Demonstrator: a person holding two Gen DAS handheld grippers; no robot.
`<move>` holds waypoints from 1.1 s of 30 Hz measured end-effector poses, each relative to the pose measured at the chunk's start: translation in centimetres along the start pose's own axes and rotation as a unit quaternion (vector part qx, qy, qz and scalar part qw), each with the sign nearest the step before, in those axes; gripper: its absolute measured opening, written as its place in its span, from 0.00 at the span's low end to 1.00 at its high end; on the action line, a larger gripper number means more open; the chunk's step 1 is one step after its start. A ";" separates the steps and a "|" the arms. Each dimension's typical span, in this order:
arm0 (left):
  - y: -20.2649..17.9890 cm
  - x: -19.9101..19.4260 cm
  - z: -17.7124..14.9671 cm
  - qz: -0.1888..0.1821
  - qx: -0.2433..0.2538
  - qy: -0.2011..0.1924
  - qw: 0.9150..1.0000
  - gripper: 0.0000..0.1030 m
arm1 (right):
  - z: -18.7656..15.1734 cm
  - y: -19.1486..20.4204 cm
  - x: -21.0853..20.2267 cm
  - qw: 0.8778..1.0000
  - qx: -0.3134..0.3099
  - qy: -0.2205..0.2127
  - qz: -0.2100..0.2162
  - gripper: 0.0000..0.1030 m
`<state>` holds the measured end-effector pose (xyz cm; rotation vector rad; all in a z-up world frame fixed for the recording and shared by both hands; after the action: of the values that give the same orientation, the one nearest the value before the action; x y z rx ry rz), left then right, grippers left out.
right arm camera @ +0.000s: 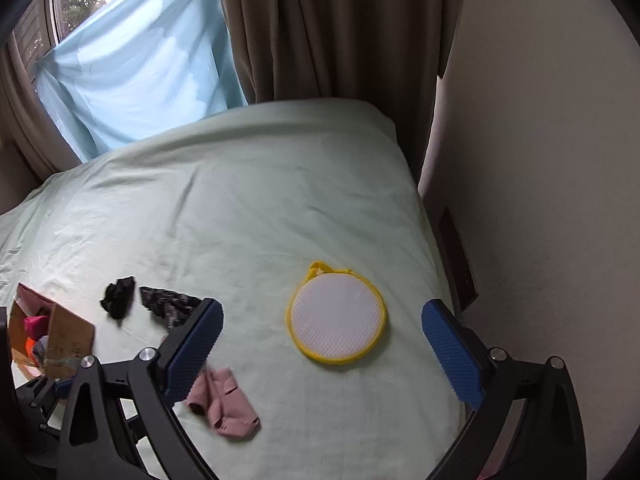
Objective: Organize soft objects
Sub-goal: 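Move both tools back toward the remaining socks on the bed, then grasp the pink socks with the left tool while the right tool grasps the yellow mesh pad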
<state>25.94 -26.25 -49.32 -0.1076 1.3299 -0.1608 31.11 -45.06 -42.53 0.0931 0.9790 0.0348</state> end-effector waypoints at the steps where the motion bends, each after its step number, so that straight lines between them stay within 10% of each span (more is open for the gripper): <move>1: 0.1 1.0 0.1 -0.001 -0.005 0.003 1.000 0.96 | 0.0 -0.2 1.4 1.000 -0.001 0.005 -0.001 0.96; 15: -0.9 10.2 1.2 0.029 0.027 0.018 0.999 0.80 | -2.3 -1.2 14.6 0.998 -0.018 0.064 -0.020 0.96; 27: -0.7 9.7 0.1 0.047 0.051 0.009 0.998 0.38 | -3.0 -1.3 15.8 0.997 -0.023 0.054 -0.044 0.91; 33: -0.5 8.9 -0.1 0.040 0.054 0.017 0.998 0.31 | -3.0 -0.7 15.6 0.997 -0.022 0.053 -0.051 0.73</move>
<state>27.82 -28.32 -57.79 0.0396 1.3541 -0.1669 37.32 -44.49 -57.09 0.0001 1.0879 -0.0327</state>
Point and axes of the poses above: each gripper's, at about its wrist camera, not at the fingertips, and x roughly the way its jaws point, y to its left, z to its top, the point moved 9 cm from there along x, roughly the way its jaws point, and after that the axes turned 5 degrees about y, right-handed, at the moved point
